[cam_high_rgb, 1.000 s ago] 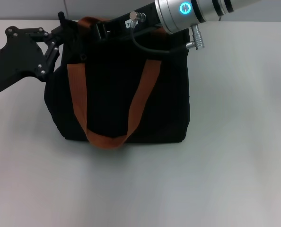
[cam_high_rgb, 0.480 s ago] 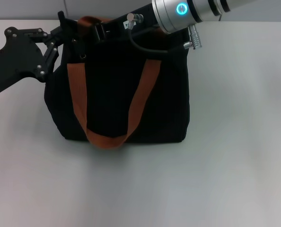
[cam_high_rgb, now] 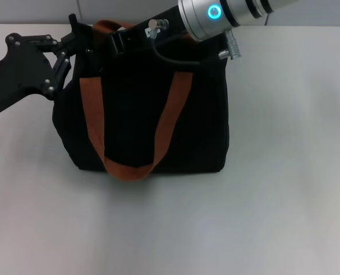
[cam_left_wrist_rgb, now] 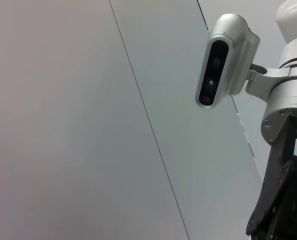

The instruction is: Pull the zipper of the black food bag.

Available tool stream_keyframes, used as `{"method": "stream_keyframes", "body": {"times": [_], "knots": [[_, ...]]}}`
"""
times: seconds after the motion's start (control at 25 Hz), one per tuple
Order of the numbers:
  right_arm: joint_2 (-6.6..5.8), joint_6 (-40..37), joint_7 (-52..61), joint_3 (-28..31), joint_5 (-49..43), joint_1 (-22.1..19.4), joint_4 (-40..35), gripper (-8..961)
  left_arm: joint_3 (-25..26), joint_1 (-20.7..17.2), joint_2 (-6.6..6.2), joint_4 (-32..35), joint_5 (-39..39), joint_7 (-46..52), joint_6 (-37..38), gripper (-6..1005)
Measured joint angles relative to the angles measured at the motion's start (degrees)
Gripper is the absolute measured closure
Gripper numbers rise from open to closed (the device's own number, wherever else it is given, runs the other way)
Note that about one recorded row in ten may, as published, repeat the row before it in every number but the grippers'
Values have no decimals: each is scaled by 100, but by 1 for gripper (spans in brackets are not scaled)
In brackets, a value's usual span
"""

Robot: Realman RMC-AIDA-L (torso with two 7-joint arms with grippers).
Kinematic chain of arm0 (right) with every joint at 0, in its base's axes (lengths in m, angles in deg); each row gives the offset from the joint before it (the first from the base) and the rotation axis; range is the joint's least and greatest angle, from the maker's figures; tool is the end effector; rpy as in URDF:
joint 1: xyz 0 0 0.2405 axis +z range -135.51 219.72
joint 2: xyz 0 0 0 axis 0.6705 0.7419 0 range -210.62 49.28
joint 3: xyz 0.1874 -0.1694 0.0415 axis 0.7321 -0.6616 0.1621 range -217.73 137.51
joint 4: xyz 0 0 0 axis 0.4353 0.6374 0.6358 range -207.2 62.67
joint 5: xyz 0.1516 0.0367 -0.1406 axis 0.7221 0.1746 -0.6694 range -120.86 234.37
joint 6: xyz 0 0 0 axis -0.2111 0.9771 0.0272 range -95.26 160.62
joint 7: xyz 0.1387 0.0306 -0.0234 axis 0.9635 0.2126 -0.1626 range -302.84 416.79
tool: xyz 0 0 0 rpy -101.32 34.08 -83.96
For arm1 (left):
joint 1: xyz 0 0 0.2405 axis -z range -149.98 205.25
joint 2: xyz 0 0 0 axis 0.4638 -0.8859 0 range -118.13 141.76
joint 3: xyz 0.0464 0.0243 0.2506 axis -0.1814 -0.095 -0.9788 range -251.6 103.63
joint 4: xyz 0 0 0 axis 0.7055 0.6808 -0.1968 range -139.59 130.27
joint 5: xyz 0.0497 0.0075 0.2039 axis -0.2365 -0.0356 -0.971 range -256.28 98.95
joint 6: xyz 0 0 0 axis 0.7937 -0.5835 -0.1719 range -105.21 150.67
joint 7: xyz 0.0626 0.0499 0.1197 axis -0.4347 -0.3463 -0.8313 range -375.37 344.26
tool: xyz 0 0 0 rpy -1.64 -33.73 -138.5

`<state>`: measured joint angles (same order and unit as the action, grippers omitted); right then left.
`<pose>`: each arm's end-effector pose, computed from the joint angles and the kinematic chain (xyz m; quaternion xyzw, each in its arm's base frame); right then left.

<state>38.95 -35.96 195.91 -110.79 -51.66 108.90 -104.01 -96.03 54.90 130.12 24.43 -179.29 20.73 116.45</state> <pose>0.0278 0.4160 -0.0823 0.9162 -0.3824 -0.1195 0.0078 -0.2816 0.3239 0.0439 -0.8647 0.0231 -0.3299 0.3780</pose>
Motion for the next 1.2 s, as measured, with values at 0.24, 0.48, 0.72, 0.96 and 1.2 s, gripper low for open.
{"method": "stream_keyframes", "body": {"times": [0.24,0.48,0.72,0.96,1.2], "knots": [[0,18,441,-209,-151,-160,-468,950,99,-66,0,0,0,1,-5,896],[-15,-62,877,-231,-476,-358,-881,953,103,-121,-6,0,65,-6,-42,894],[-25,-126,1226,-235,-719,-679,-1371,954,105,-132,-19,7,97,-8,-62,891],[-34,-363,1619,-202,-1110,-1069,-2041,954,107,-142,-33,2,161,-9,-83,888],[-36,-616,1919,-178,-1369,-1499,-2699,953,136,-143,-35,0,161,-9,-92,885]]}}
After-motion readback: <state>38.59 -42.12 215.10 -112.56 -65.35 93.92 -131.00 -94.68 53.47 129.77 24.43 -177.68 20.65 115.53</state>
